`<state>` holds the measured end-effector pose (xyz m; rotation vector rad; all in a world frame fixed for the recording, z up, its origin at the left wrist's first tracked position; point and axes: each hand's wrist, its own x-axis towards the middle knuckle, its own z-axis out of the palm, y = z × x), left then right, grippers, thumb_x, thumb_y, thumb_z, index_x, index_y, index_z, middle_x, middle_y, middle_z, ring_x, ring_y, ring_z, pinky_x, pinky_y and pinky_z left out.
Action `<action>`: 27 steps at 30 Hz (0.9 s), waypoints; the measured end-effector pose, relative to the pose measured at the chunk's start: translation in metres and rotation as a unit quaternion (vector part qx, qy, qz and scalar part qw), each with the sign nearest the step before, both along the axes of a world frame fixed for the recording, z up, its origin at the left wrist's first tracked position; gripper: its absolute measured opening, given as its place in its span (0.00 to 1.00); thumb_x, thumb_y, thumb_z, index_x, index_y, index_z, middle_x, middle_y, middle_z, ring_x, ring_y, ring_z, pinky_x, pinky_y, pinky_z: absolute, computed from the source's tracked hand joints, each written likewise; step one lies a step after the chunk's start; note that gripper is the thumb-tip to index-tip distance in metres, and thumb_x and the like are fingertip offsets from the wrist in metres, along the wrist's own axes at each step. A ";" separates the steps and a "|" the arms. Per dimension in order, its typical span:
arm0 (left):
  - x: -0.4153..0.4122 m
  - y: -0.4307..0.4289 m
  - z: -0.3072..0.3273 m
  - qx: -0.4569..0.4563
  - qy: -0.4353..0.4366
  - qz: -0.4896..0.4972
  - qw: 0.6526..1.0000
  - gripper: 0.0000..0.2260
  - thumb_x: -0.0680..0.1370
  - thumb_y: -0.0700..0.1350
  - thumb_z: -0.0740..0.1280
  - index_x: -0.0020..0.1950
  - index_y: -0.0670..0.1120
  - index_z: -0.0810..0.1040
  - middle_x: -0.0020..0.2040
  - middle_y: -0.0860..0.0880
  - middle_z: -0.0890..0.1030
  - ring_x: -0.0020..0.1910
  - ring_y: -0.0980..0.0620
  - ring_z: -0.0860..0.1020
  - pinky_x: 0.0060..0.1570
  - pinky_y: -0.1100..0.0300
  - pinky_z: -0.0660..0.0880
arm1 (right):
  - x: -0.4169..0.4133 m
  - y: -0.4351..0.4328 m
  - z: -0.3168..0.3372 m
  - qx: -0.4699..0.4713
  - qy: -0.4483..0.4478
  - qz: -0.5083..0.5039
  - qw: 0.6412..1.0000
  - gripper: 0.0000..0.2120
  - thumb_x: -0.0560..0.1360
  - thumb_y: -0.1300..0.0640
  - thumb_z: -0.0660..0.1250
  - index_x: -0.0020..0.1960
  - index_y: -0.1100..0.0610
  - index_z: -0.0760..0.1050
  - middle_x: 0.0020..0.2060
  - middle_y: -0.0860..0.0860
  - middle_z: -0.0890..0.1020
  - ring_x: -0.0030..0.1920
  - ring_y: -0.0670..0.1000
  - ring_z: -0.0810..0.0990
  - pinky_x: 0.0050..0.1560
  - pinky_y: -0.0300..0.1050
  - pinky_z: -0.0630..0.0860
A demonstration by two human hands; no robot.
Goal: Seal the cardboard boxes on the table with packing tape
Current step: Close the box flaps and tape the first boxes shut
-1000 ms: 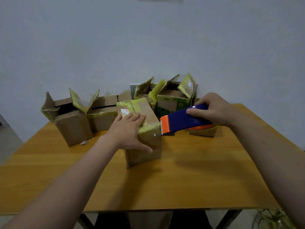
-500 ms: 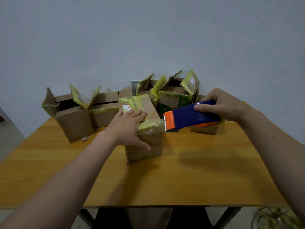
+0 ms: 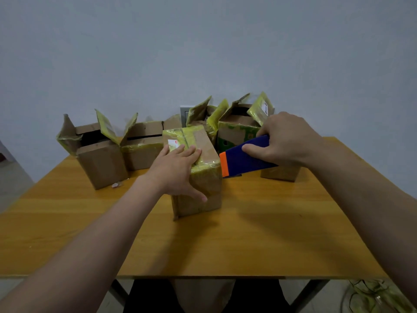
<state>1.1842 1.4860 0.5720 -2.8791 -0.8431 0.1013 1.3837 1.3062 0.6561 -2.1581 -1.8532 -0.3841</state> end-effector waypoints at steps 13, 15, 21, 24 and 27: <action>0.000 -0.001 0.005 0.001 0.005 0.029 1.000 0.58 0.68 0.78 0.67 0.85 0.52 0.43 0.85 0.51 0.49 0.84 0.45 0.49 0.81 0.38 0.44 | 0.018 -0.046 -0.001 -0.011 -0.071 -0.110 0.991 0.25 0.74 0.34 0.64 0.39 0.56 0.80 0.28 0.48 0.77 0.32 0.48 0.75 0.35 0.45 0.75; 0.002 -0.002 0.004 0.000 0.005 0.019 1.000 0.59 0.66 0.80 0.65 0.85 0.52 0.43 0.85 0.51 0.49 0.84 0.45 0.49 0.81 0.37 0.44 | 0.035 -0.066 -0.004 -0.006 -0.026 -0.136 0.990 0.24 0.73 0.35 0.66 0.42 0.56 0.82 0.29 0.48 0.78 0.32 0.49 0.77 0.33 0.44 0.73; -0.003 -0.001 0.000 -0.060 -0.067 0.005 0.996 0.56 0.65 0.85 0.37 0.85 0.54 0.49 0.85 0.52 0.52 0.84 0.49 0.49 0.81 0.41 0.42 | 0.023 -0.049 -0.023 0.059 0.031 -0.110 0.992 0.21 0.76 0.37 0.67 0.42 0.55 0.83 0.29 0.48 0.80 0.35 0.49 0.79 0.35 0.45 0.76; -0.010 0.004 0.002 -0.086 -0.084 -0.011 0.993 0.44 0.73 0.78 0.38 0.85 0.57 0.51 0.85 0.55 0.52 0.84 0.52 0.48 0.82 0.43 0.41 | 0.015 -0.027 -0.026 0.133 0.079 -0.092 0.984 0.23 0.77 0.38 0.67 0.31 0.54 0.79 0.25 0.50 0.78 0.30 0.51 0.77 0.31 0.45 0.73; -0.023 0.013 0.007 -0.131 -0.084 -0.044 0.987 0.43 0.73 0.80 0.47 0.83 0.61 0.55 0.84 0.58 0.55 0.83 0.54 0.48 0.82 0.44 0.42 | 0.004 -0.009 -0.024 0.197 0.160 -0.061 0.965 0.22 0.77 0.39 0.67 0.29 0.51 0.76 0.25 0.51 0.78 0.29 0.50 0.78 0.30 0.46 0.73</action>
